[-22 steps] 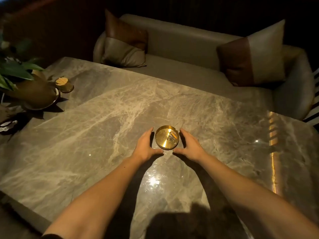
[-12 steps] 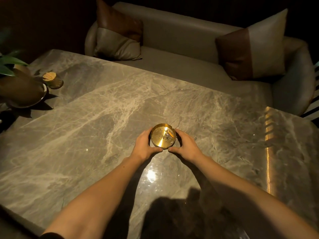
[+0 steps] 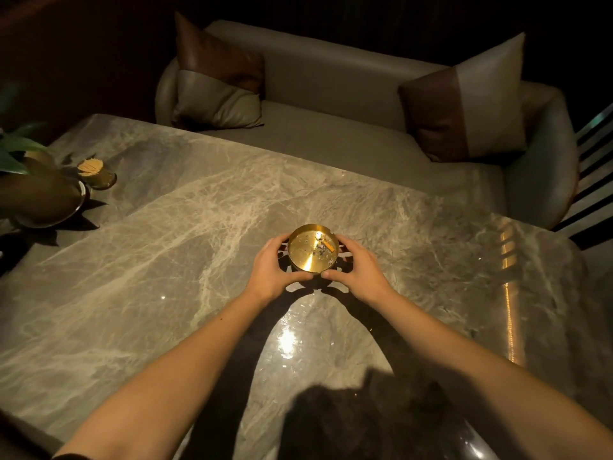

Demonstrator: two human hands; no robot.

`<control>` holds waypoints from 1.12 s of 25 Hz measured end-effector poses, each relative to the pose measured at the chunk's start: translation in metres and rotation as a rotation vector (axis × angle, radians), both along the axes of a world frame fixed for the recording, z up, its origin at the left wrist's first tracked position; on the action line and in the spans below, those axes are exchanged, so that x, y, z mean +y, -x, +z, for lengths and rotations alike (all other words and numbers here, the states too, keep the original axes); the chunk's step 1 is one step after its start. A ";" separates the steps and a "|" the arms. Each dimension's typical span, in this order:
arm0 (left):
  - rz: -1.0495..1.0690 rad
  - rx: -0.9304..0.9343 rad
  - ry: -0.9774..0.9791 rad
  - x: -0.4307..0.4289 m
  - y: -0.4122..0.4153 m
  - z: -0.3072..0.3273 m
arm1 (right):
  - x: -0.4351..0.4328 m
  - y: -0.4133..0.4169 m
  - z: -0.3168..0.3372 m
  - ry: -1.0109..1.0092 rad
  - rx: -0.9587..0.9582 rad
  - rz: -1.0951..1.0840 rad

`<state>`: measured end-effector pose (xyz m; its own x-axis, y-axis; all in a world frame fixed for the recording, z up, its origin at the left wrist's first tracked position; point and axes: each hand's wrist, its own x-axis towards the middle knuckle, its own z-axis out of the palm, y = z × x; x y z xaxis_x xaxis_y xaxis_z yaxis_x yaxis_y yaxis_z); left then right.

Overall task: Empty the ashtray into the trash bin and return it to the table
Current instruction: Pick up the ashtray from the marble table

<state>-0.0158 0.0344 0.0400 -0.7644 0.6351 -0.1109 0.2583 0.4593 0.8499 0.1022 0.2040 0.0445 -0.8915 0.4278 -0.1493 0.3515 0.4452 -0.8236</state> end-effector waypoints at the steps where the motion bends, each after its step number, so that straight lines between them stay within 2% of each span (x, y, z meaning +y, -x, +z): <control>1: 0.004 0.008 -0.017 0.002 0.001 0.009 | 0.003 0.001 0.008 -0.005 0.022 -0.007; 6: -0.008 0.031 -0.125 0.005 0.010 0.049 | 0.004 0.001 0.048 0.063 0.159 -0.092; 10: -0.102 0.031 -0.204 0.004 0.021 0.074 | -0.008 -0.005 0.070 0.107 0.210 -0.169; 17: -0.311 -0.134 -0.291 0.026 0.010 0.085 | -0.011 -0.042 0.096 0.051 0.226 -0.325; 28: -0.438 -0.225 -0.313 0.133 -0.108 0.097 | 0.066 -0.175 0.111 0.130 0.242 -0.528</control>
